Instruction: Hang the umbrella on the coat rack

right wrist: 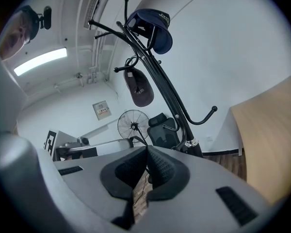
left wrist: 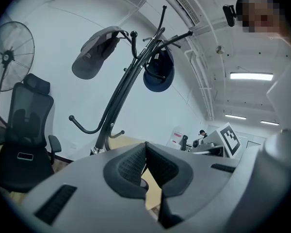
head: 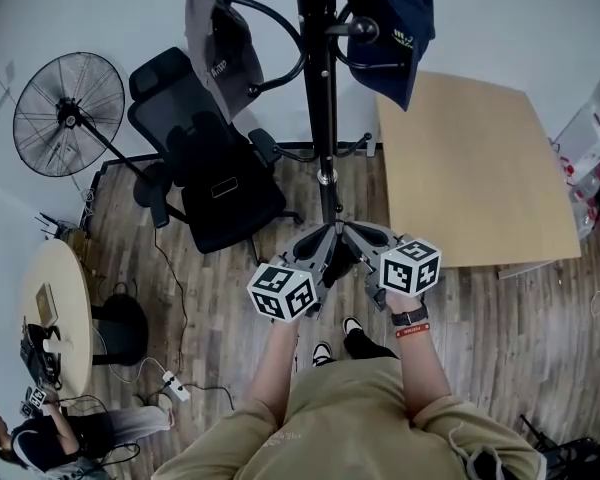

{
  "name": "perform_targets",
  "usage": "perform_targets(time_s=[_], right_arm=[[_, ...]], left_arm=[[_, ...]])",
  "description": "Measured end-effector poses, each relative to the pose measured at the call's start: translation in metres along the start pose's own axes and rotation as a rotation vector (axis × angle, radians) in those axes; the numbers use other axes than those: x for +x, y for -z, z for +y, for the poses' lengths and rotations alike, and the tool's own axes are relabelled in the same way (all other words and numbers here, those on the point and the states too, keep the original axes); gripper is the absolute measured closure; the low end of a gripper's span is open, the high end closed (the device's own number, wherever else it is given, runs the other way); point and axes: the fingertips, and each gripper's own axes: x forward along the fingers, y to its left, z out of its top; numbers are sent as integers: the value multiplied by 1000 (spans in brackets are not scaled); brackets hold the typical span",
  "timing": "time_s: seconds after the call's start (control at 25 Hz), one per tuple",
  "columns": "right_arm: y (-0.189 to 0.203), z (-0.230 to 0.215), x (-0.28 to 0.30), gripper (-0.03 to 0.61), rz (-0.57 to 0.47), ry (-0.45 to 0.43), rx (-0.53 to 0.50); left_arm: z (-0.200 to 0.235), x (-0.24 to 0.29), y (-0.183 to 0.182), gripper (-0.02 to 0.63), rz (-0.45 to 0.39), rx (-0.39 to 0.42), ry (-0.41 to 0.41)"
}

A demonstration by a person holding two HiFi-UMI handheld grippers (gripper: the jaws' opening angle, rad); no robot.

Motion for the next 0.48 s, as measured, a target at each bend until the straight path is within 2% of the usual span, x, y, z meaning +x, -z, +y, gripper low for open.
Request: perform_targets(time_s=[0.48], right_arm=[[1,-38,19,561,20,35,24]], left_arm=[[28,28,11,589,29,-8,-28]])
